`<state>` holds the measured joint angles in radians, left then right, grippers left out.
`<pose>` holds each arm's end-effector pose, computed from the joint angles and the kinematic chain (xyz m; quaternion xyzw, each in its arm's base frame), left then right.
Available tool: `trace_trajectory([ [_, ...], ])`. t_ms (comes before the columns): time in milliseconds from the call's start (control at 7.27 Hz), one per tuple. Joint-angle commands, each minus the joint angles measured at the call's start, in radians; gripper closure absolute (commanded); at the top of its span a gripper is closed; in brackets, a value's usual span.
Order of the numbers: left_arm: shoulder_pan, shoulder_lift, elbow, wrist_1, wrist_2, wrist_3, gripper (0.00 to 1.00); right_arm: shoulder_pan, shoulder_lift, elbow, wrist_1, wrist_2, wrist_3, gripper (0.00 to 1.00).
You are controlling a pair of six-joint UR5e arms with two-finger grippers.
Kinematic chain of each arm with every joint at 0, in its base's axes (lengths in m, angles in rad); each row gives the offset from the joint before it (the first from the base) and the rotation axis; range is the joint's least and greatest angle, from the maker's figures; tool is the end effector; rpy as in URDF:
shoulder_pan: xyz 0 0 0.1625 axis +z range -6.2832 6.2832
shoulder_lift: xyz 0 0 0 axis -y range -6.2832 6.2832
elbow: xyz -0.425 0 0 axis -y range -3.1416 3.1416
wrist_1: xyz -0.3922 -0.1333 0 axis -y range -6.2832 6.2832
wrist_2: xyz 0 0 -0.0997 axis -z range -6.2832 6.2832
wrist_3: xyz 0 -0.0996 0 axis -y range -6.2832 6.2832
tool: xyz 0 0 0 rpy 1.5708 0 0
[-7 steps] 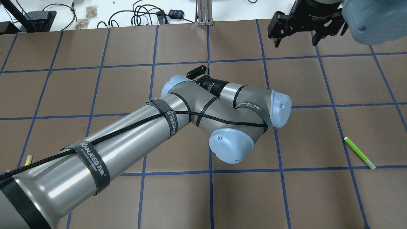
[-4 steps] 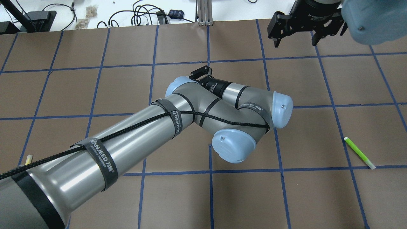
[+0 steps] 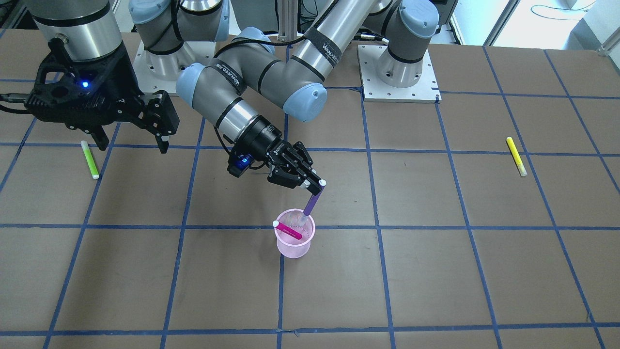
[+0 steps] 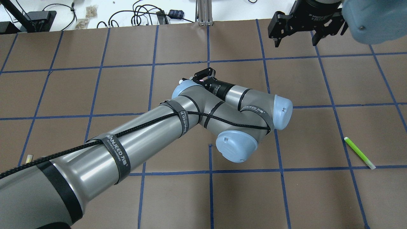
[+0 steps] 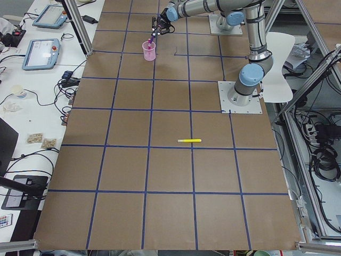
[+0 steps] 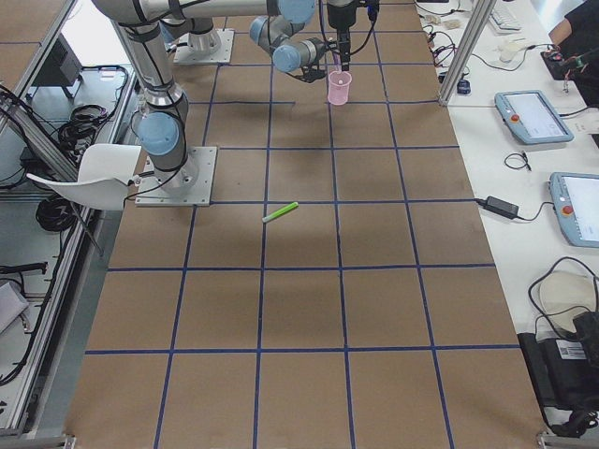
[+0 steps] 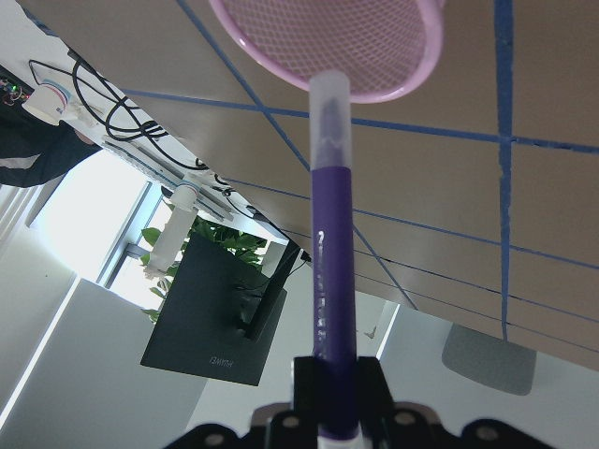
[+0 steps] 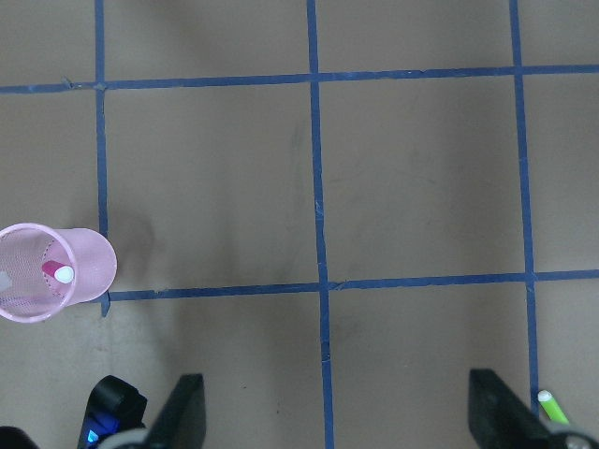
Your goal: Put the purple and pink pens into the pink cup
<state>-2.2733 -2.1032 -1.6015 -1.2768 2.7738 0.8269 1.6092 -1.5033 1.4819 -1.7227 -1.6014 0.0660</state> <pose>-0.4404 -0.4578 0.2583 0.6204 0.5370 0.1452 0.5528 0.1507 -0.5308 0.5141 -0.0151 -0.9960 0.0872 0.0107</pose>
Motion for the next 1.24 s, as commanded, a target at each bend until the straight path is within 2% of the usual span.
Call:
trace_trajectory([
  [0, 0.0, -0.009, 0.002, 0.034, -0.002, 0.003, 1.0, 0.0, 0.0, 0.001, 0.002, -0.003, 0.0, 0.0],
  [825, 0.001, -0.029, 0.0, 0.048, -0.02, 0.074, 1.0, 0.003, -0.002, 0.0, 0.0, -0.002, 0.001, 0.0],
  [1100, 0.001, -0.032, 0.002, 0.051, -0.074, 0.077, 0.98, 0.003, -0.002, 0.0, 0.0, -0.002, 0.003, 0.0],
])
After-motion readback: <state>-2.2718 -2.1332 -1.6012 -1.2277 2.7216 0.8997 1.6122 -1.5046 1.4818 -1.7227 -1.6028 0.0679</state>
